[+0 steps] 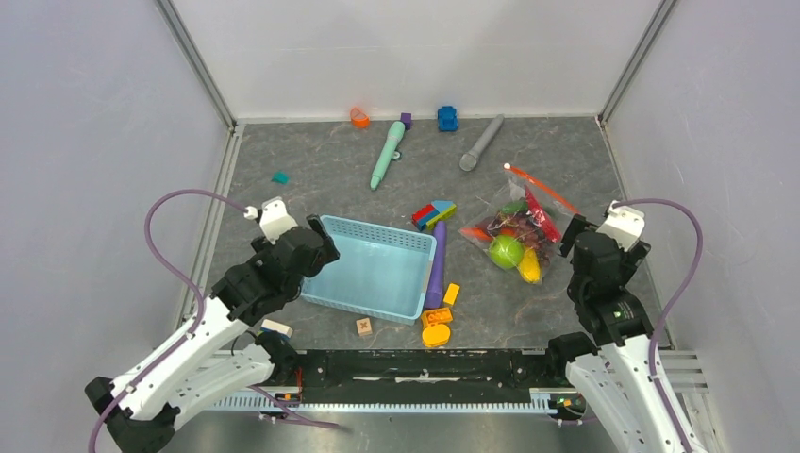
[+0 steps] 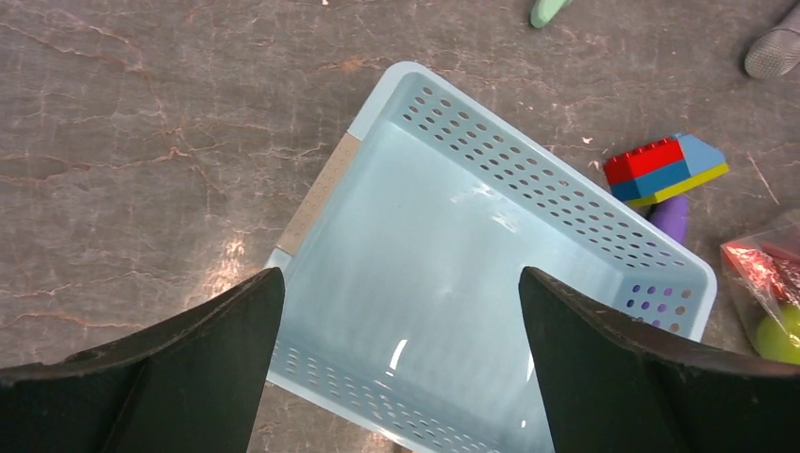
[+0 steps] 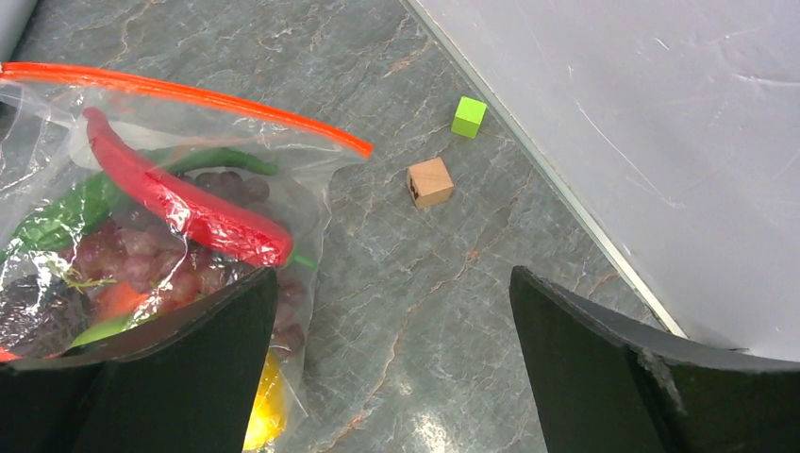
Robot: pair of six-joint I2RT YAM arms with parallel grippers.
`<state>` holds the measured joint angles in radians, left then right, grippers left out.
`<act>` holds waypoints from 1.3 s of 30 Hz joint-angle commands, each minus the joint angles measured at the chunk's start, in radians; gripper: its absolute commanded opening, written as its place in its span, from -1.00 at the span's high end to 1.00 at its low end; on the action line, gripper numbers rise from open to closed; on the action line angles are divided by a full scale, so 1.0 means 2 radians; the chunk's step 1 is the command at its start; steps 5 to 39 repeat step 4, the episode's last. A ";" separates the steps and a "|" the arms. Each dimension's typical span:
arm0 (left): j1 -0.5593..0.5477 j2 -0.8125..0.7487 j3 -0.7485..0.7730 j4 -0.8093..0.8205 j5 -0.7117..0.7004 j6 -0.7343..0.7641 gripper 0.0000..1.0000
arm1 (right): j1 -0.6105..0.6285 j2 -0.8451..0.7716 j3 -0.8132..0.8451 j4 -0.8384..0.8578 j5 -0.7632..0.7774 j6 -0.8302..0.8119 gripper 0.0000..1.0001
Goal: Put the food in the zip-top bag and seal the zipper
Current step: Reset both arms
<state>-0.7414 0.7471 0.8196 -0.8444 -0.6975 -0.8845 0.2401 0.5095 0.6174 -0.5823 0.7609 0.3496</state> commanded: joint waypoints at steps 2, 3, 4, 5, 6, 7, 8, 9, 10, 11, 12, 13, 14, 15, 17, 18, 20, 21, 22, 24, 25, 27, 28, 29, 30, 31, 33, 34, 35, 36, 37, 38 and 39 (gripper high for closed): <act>0.003 -0.006 0.004 0.029 0.012 0.020 -0.99 | -0.001 -0.006 -0.004 0.023 -0.004 -0.008 -0.96; 0.003 -0.006 0.004 0.030 0.011 0.020 -0.99 | -0.001 -0.007 -0.004 0.023 -0.004 -0.008 -0.96; 0.003 -0.007 0.003 0.031 0.011 0.020 -0.99 | 0.000 -0.007 -0.005 0.025 -0.006 -0.008 -0.96; 0.003 -0.007 0.003 0.031 0.011 0.020 -0.99 | 0.000 -0.007 -0.005 0.025 -0.006 -0.008 -0.96; 0.003 -0.007 0.003 0.031 0.011 0.020 -0.99 | 0.000 -0.007 -0.005 0.025 -0.006 -0.008 -0.96; 0.003 -0.007 0.003 0.031 0.011 0.020 -0.99 | 0.000 -0.007 -0.005 0.025 -0.006 -0.008 -0.96; 0.003 -0.007 0.003 0.031 0.011 0.020 -0.99 | 0.000 -0.007 -0.005 0.025 -0.006 -0.008 -0.96; 0.003 -0.007 0.003 0.031 0.011 0.020 -0.99 | 0.000 -0.007 -0.005 0.025 -0.006 -0.008 -0.96; 0.003 -0.007 0.003 0.031 0.011 0.020 -0.99 | 0.000 -0.007 -0.005 0.025 -0.006 -0.008 -0.96; 0.003 -0.007 0.003 0.031 0.011 0.020 -0.99 | 0.000 -0.007 -0.005 0.025 -0.006 -0.008 -0.96; 0.003 -0.007 0.003 0.031 0.011 0.020 -0.99 | 0.000 -0.007 -0.005 0.025 -0.006 -0.008 -0.96; 0.003 -0.007 0.003 0.031 0.011 0.020 -0.99 | 0.000 -0.007 -0.005 0.025 -0.006 -0.008 -0.96; 0.003 -0.007 0.003 0.031 0.011 0.020 -0.99 | 0.000 -0.007 -0.005 0.025 -0.006 -0.008 -0.96; 0.003 -0.007 0.003 0.031 0.011 0.020 -0.99 | 0.000 -0.007 -0.005 0.025 -0.006 -0.008 -0.96; 0.003 -0.007 0.003 0.031 0.011 0.020 -0.99 | 0.000 -0.007 -0.005 0.025 -0.006 -0.008 -0.96; 0.003 -0.007 0.003 0.031 0.011 0.020 -0.99 | 0.000 -0.007 -0.005 0.025 -0.006 -0.008 -0.96; 0.003 -0.007 0.003 0.031 0.011 0.020 -0.99 | 0.000 -0.007 -0.005 0.025 -0.006 -0.008 -0.96; 0.003 -0.007 0.003 0.031 0.011 0.020 -0.99 | 0.000 -0.007 -0.005 0.025 -0.006 -0.008 -0.96; 0.003 -0.007 0.003 0.031 0.011 0.020 -0.99 | 0.000 -0.007 -0.005 0.025 -0.006 -0.008 -0.96; 0.003 -0.007 0.003 0.031 0.011 0.020 -0.99 | 0.000 -0.007 -0.005 0.025 -0.006 -0.008 -0.96; 0.003 -0.007 0.003 0.031 0.011 0.020 -0.99 | 0.000 -0.007 -0.005 0.025 -0.006 -0.008 -0.96; 0.003 -0.007 0.003 0.031 0.011 0.020 -0.99 | 0.000 -0.007 -0.005 0.025 -0.006 -0.008 -0.96; 0.003 -0.007 0.003 0.031 0.011 0.020 -0.99 | 0.000 -0.007 -0.005 0.025 -0.006 -0.008 -0.96; 0.003 -0.007 0.003 0.031 0.011 0.020 -0.99 | 0.000 -0.007 -0.005 0.025 -0.006 -0.008 -0.96; 0.003 -0.007 0.003 0.031 0.011 0.020 -0.99 | 0.000 -0.007 -0.005 0.025 -0.006 -0.008 -0.96; 0.003 -0.007 0.003 0.031 0.011 0.020 -0.99 | 0.000 -0.007 -0.005 0.025 -0.006 -0.008 -0.96; 0.003 -0.007 0.003 0.031 0.011 0.020 -0.99 | 0.000 -0.007 -0.005 0.025 -0.006 -0.008 -0.96; 0.003 -0.007 0.003 0.031 0.011 0.020 -0.99 | 0.000 -0.007 -0.005 0.025 -0.006 -0.008 -0.96; 0.003 -0.007 0.003 0.031 0.011 0.020 -0.99 | 0.000 -0.007 -0.005 0.025 -0.006 -0.008 -0.96; 0.003 -0.007 0.003 0.031 0.011 0.020 -0.99 | 0.000 -0.007 -0.005 0.025 -0.006 -0.008 -0.96; 0.003 -0.007 0.003 0.031 0.011 0.020 -0.99 | 0.000 -0.007 -0.005 0.025 -0.006 -0.008 -0.96; 0.003 -0.007 0.003 0.031 0.011 0.020 -0.99 | 0.000 -0.007 -0.005 0.025 -0.006 -0.008 -0.96; 0.003 -0.007 0.003 0.031 0.011 0.020 -0.99 | 0.000 -0.007 -0.005 0.025 -0.006 -0.008 -0.96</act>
